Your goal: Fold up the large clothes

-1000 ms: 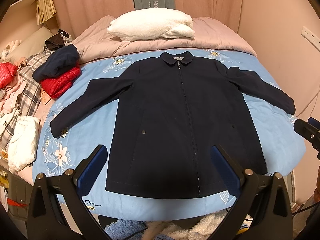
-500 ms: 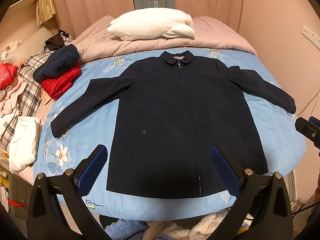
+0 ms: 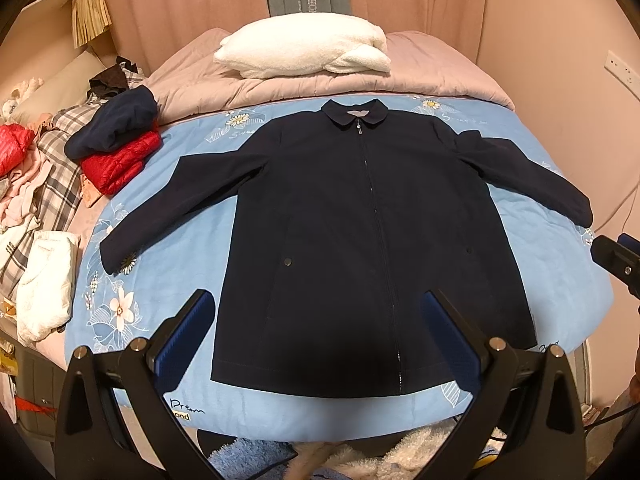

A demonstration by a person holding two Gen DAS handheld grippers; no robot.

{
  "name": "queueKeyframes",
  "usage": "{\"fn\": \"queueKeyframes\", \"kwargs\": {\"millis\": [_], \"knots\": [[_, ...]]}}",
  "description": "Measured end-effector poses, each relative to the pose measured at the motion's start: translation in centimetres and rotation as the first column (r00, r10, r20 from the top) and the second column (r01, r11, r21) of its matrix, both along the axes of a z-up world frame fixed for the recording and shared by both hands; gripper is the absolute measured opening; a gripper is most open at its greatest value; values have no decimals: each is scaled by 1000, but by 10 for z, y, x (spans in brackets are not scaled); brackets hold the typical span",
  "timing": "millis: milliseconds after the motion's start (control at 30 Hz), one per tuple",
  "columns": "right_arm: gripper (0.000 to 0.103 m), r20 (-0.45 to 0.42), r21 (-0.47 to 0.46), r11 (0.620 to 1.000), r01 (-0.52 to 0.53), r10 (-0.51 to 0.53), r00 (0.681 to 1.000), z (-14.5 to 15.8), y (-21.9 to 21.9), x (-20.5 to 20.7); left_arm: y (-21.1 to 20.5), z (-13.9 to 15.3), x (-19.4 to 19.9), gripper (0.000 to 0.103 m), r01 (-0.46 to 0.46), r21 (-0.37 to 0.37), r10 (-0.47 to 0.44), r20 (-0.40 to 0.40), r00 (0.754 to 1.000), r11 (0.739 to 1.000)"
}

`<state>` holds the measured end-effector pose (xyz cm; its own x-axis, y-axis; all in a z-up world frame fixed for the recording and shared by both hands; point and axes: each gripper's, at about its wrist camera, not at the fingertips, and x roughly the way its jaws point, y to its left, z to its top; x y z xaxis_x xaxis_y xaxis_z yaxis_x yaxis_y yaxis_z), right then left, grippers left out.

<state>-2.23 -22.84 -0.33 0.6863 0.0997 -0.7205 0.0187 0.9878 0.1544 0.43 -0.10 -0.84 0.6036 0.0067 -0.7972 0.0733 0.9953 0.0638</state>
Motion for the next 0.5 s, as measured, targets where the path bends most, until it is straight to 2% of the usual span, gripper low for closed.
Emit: {"fn": "queueKeyframes", "kwargs": {"millis": [500], "knots": [[103,-35,17,1000,8,-7,999,-9,-7,15,-3,-8,17,103,-4,8,4,-28,1000,1000]]}}
